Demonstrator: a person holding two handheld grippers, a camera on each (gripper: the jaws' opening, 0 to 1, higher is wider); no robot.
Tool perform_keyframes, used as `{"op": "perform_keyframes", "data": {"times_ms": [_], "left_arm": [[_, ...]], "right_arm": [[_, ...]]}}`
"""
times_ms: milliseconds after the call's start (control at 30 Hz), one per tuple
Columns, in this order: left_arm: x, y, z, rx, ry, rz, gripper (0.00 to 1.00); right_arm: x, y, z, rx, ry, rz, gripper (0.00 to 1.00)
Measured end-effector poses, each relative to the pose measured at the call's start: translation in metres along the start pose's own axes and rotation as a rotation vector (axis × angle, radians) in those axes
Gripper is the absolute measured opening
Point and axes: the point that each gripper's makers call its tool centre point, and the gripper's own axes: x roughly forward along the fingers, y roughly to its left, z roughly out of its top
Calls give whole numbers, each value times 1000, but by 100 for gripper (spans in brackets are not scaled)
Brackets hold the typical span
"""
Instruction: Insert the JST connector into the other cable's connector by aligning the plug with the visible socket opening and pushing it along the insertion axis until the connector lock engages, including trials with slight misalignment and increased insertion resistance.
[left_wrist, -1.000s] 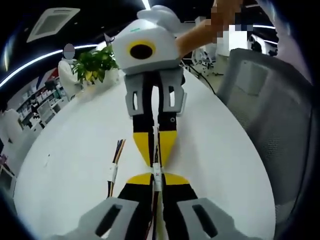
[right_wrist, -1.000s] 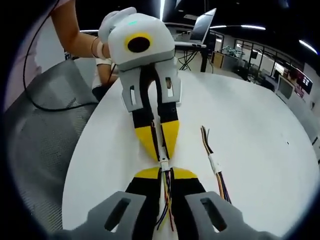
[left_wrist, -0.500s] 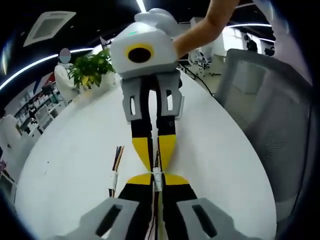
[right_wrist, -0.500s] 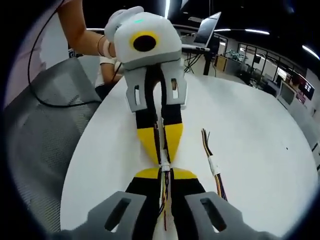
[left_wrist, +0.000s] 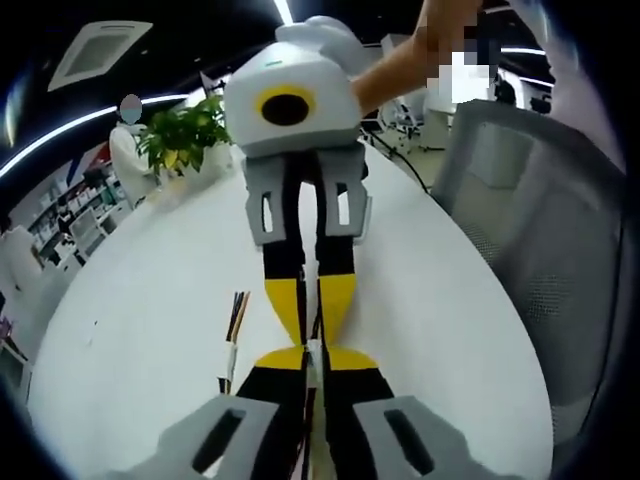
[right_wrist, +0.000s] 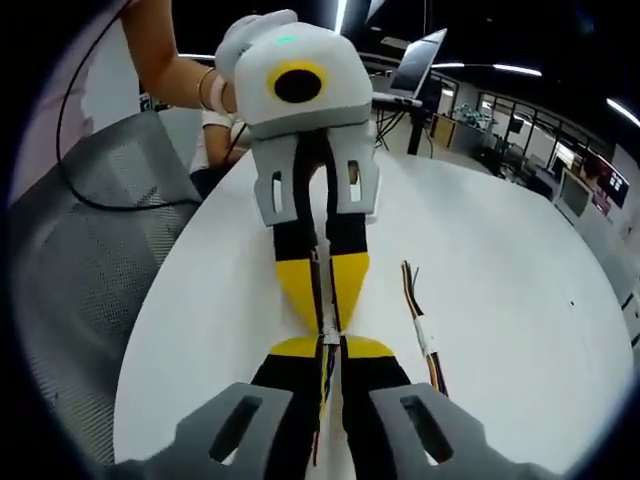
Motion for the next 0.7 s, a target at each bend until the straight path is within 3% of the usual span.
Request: {"op": "perform_keyframes", "data": {"times_ms": [200,433,600,700], "left_arm": [[-7,4,-6,-27,10,22,12],[-9,6,-24,-82,46,8,10],[-8,8,-19,-74,14,6,0],[-8,11,-19,-65,9,9,0]], "right_arm": [[-1,-1,0,-1,-4,-4,3],[-4,-2,2,-5,-10,-13,3],[-3,-2,3,-14,-13,-14,3],[-4,-4,4,-21,-15,-22,3]]}}
